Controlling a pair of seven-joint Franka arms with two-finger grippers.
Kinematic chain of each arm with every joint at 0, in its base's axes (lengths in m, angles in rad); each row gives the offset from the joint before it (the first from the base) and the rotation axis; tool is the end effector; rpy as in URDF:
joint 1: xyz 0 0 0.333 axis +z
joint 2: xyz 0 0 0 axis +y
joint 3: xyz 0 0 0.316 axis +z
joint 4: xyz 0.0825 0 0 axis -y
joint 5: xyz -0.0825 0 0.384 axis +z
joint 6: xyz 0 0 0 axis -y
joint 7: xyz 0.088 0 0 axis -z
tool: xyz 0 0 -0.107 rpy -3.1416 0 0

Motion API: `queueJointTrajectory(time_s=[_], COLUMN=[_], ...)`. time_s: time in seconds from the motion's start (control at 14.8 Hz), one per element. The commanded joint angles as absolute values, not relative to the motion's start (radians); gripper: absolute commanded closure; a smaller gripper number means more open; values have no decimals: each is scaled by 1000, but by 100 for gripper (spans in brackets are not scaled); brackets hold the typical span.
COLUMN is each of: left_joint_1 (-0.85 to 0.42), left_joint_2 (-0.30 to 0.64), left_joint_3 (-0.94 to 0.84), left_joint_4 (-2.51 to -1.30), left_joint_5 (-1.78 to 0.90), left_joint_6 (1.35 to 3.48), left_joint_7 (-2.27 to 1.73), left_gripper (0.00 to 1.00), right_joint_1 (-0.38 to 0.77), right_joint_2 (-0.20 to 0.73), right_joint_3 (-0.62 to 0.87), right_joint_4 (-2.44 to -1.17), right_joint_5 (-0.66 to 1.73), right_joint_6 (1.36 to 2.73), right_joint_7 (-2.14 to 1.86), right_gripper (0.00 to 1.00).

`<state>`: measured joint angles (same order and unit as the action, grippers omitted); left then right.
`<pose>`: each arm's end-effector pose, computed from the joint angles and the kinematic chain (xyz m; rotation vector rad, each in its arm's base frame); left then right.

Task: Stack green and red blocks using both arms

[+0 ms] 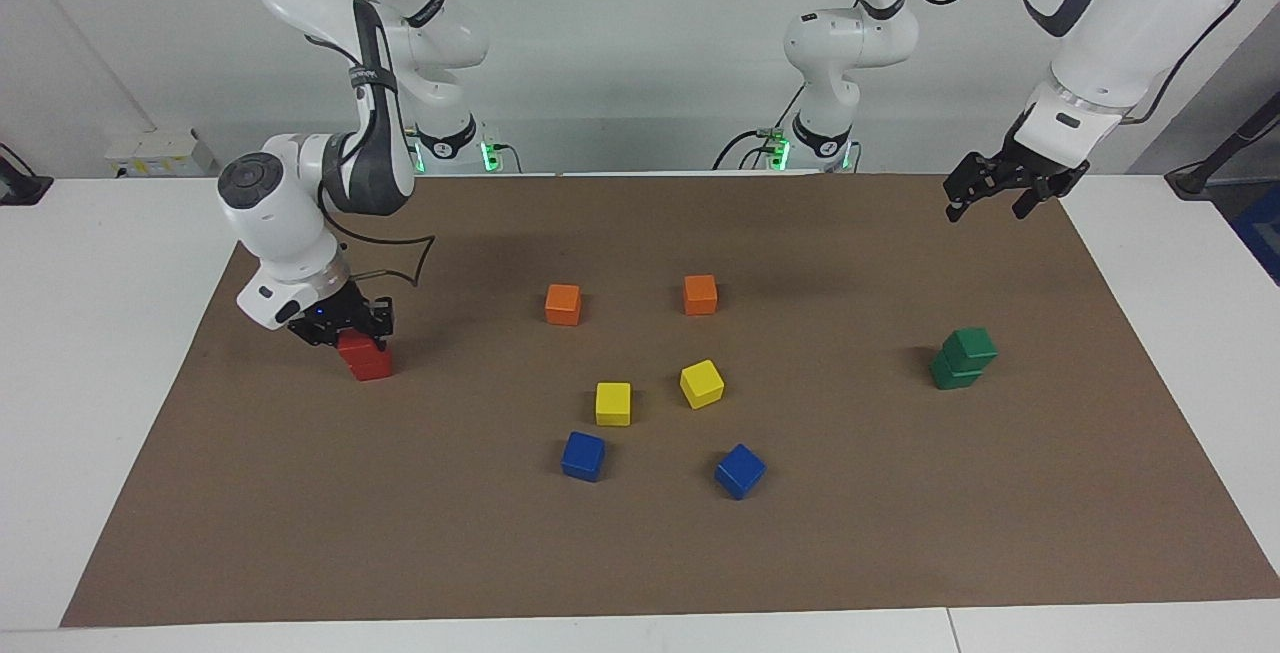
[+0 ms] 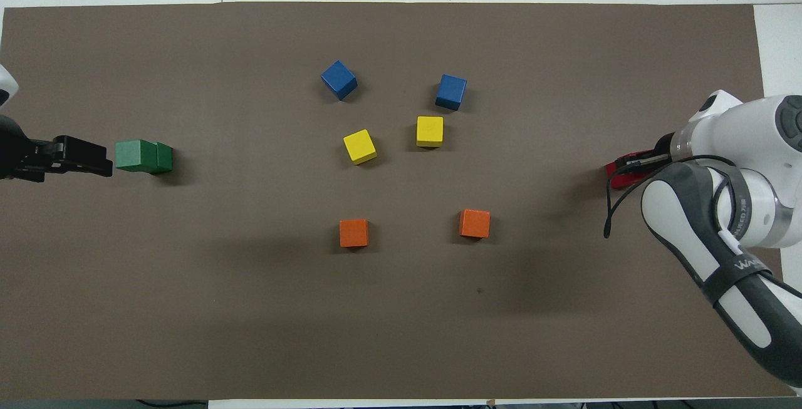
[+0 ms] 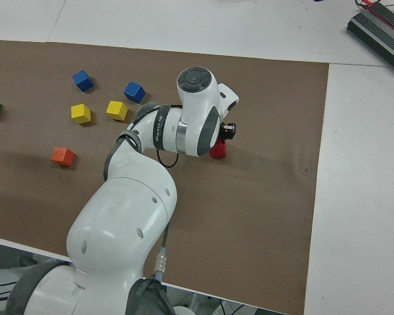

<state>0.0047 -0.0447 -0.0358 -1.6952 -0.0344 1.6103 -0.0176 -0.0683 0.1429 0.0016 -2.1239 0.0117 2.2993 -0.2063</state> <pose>0.5409 -0.0208 0.5936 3.1091 -0.0177 -0.0638 0.5644 -0.0375 0.3471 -3.1298 -0.2068 -0.0524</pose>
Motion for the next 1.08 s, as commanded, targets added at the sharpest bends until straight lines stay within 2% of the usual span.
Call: queueJointTrajectory(time_s=[0.0, 1.01], left_joint_1=[-11, 6], left_joint_2=[-55, -54], left_joint_3=[-26, -38], left_joint_4=[-1703, -1697], left_joint_5=[-31, -29], left_joint_6=[1611, 1611], left_joint_7=[-26, -37], left_gripper=[0, 0], right_joint_1=[-81, -84], right_joint_2=[132, 132], right_joint_3=[6, 6], right_joint_4=[-2143, -2141], right_joint_5=[26, 26], right_joint_6=[2307, 2307], right_joint_7=[-253, -242], right_gripper=[100, 100])
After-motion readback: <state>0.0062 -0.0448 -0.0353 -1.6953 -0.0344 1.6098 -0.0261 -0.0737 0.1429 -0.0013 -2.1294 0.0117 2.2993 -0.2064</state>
